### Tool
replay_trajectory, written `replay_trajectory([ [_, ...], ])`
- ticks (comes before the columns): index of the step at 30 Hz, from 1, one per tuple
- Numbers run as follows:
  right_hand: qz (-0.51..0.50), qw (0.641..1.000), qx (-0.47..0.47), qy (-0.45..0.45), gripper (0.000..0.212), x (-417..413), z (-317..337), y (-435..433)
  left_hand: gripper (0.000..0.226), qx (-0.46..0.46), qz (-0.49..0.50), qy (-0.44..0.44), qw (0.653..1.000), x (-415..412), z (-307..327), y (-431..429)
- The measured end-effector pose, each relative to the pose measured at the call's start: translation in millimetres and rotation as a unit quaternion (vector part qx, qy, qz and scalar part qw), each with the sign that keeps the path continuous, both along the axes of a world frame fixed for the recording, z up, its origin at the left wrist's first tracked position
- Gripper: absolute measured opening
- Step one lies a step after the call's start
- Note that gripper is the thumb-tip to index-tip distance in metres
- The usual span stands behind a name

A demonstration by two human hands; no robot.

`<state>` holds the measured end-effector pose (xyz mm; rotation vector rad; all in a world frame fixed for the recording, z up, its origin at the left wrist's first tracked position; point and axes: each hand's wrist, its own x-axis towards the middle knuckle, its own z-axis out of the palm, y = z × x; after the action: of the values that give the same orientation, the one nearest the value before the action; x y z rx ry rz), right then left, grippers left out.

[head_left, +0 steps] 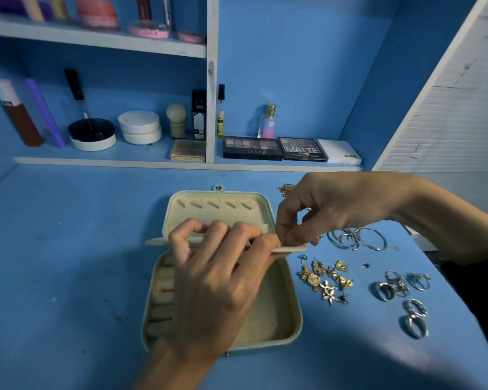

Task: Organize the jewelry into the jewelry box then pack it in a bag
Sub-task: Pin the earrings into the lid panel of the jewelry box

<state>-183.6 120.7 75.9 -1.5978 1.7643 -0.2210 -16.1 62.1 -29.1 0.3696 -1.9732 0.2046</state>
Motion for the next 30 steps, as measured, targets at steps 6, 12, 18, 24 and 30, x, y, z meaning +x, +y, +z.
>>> replay_trajectory([
  [6, -0.013, 1.0, 0.015, -0.007, 0.008, 1, 4, 0, 0.019, 0.003, 0.005, -0.01, 1.0, 0, 1, 0],
  [12, -0.061, 0.991, -0.077, -0.093, 0.015, -7, 0, 7, 0.02, 0.042, -0.005, -0.01, 0.999, -8, 13, -9],
  [18, -0.238, 0.92, -0.206, -0.232, 0.014, -16, -18, 17, 0.027, 0.049, -0.025, -0.029, 0.998, -30, 25, -40],
  [24, -0.315, 0.891, -0.222, -0.241, 0.016, -20, -42, 31, 0.034, 0.057, 0.005, -0.021, 0.998, -40, 22, -55],
  [30, -0.318, 0.908, -0.188, -0.198, 0.013, -19, -63, 40, 0.027, 0.056, -0.032, 0.004, 0.998, -35, 22, -56],
])
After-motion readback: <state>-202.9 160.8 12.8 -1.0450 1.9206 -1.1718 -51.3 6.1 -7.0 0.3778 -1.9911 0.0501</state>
